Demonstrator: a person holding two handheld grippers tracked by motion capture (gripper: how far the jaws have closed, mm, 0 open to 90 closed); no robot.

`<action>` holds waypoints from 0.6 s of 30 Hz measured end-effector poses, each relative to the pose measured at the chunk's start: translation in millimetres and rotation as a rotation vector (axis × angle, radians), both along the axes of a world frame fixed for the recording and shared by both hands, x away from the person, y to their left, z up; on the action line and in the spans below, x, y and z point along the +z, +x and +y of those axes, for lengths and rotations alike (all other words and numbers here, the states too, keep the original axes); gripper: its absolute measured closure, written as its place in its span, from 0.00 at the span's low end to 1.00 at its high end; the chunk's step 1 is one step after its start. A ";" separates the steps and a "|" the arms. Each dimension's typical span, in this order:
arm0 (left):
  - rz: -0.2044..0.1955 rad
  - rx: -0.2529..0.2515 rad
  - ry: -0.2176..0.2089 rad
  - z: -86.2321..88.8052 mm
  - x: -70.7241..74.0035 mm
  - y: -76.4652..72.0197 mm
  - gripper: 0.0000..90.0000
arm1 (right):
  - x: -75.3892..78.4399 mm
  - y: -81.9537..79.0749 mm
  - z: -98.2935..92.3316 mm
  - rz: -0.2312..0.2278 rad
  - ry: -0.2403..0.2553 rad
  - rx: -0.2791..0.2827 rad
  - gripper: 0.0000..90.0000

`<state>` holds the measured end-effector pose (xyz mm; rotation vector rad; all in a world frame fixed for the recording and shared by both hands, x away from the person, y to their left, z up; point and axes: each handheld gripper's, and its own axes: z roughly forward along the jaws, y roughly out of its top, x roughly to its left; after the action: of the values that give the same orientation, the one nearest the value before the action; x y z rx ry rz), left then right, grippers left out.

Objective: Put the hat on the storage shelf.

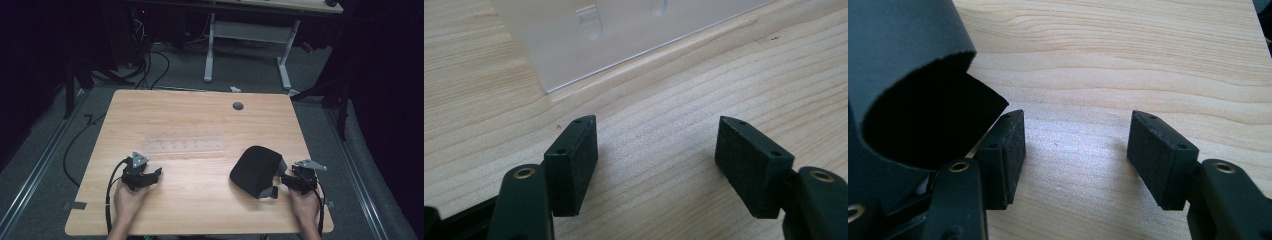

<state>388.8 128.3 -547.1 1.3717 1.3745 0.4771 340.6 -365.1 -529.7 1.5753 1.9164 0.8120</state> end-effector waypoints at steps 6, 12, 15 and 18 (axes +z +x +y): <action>0.000 0.001 0.000 -0.1 0.0 0.0 0.38 | 0.0 0.0 0.0 0.000 0.000 0.000 0.45; 0.000 0.004 -0.003 -0.3 0.1 0.1 0.38 | 0.1 0.0 0.0 0.002 0.003 0.000 0.45; 0.000 0.004 -0.004 -0.3 0.1 0.2 0.37 | 0.1 0.2 0.0 0.002 0.003 0.003 0.45; 0.000 0.004 -0.004 -0.3 0.1 0.1 0.37 | 0.1 0.1 0.1 0.003 0.004 0.002 0.45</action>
<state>389.0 128.0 -547.0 1.3662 1.3778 0.4772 340.7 -365.1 -529.6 1.5778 1.9194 0.8149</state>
